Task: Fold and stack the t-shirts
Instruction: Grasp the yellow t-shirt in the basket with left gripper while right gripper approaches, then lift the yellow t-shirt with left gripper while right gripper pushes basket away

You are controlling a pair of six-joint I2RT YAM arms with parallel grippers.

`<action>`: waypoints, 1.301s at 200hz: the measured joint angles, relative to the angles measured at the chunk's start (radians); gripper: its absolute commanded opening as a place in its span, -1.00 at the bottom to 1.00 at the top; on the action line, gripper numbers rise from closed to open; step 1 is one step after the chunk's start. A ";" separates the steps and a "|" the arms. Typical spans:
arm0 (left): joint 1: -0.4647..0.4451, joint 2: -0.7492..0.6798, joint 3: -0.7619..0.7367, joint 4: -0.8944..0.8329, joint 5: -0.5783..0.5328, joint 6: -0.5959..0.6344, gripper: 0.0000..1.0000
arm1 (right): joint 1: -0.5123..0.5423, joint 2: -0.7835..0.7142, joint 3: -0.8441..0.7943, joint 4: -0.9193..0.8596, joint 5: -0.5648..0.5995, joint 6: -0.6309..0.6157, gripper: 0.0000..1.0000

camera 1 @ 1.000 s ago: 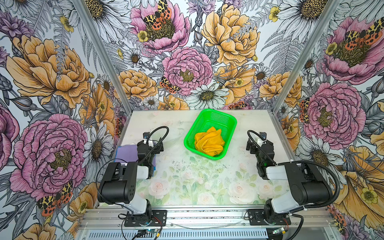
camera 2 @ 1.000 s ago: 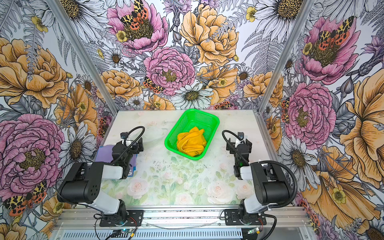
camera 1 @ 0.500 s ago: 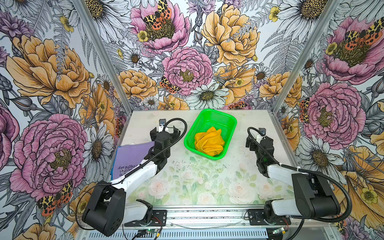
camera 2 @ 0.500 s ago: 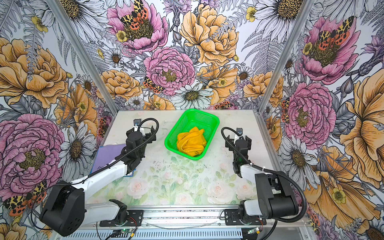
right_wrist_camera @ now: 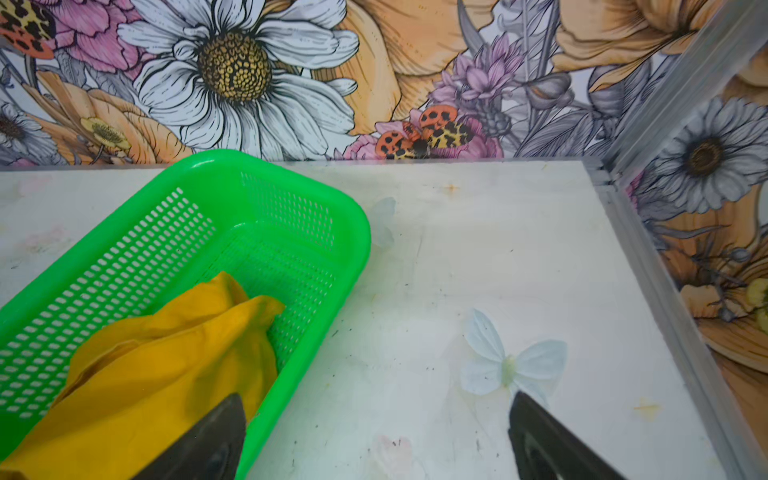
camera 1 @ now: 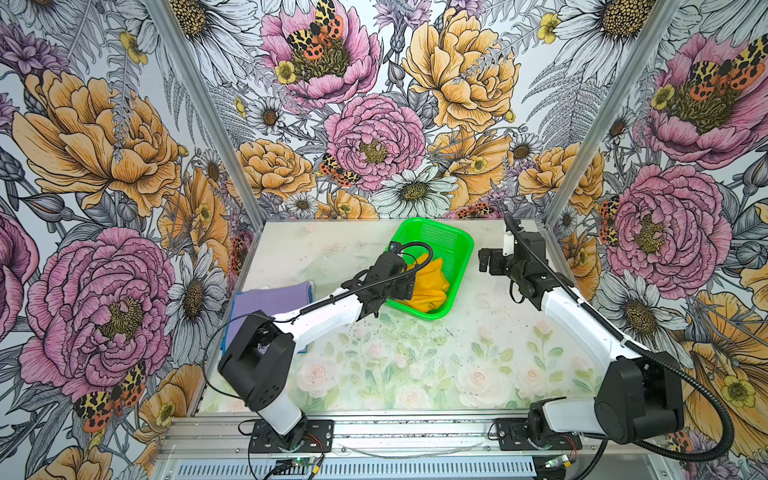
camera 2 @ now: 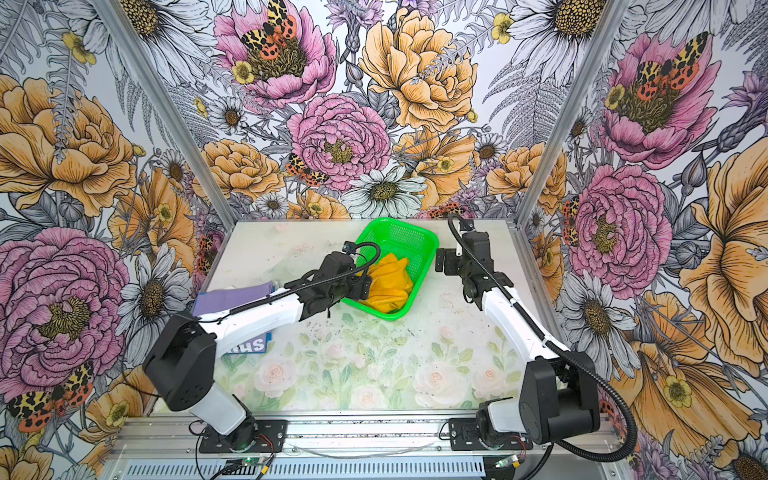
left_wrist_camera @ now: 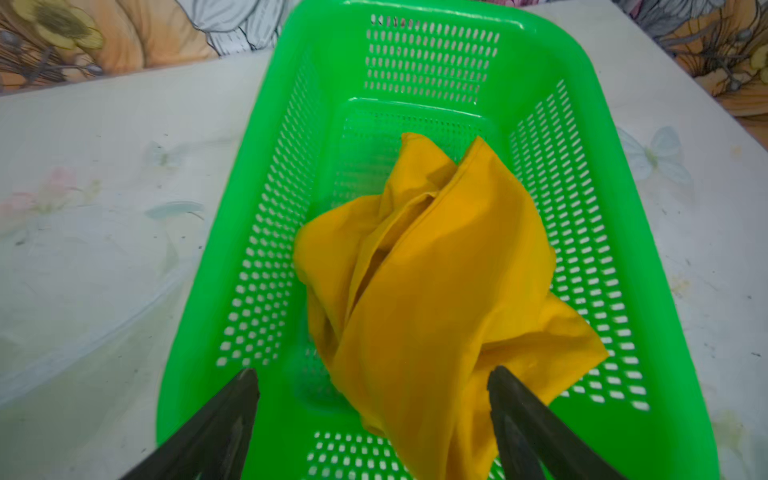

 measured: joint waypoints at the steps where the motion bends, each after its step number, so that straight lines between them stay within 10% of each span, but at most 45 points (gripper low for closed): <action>1: 0.000 0.005 0.005 -0.002 0.002 0.001 0.54 | 0.000 0.001 0.002 -0.006 -0.005 0.002 0.99; 46: 0.011 0.279 0.305 -0.097 0.187 0.017 -1.00 | 0.001 0.091 0.120 -0.129 -0.172 0.051 0.99; 105: 0.080 0.232 0.358 -0.221 0.294 0.035 -1.00 | 0.021 0.282 0.288 -0.180 -0.320 0.091 0.98; 163: 0.204 -0.162 0.408 -0.278 0.381 0.003 -1.00 | 0.074 0.594 0.548 -0.192 -0.396 0.185 0.99; 260: 0.365 -0.407 0.668 -0.336 0.655 -0.103 -1.00 | -0.073 0.819 0.769 -0.280 -0.005 0.445 0.99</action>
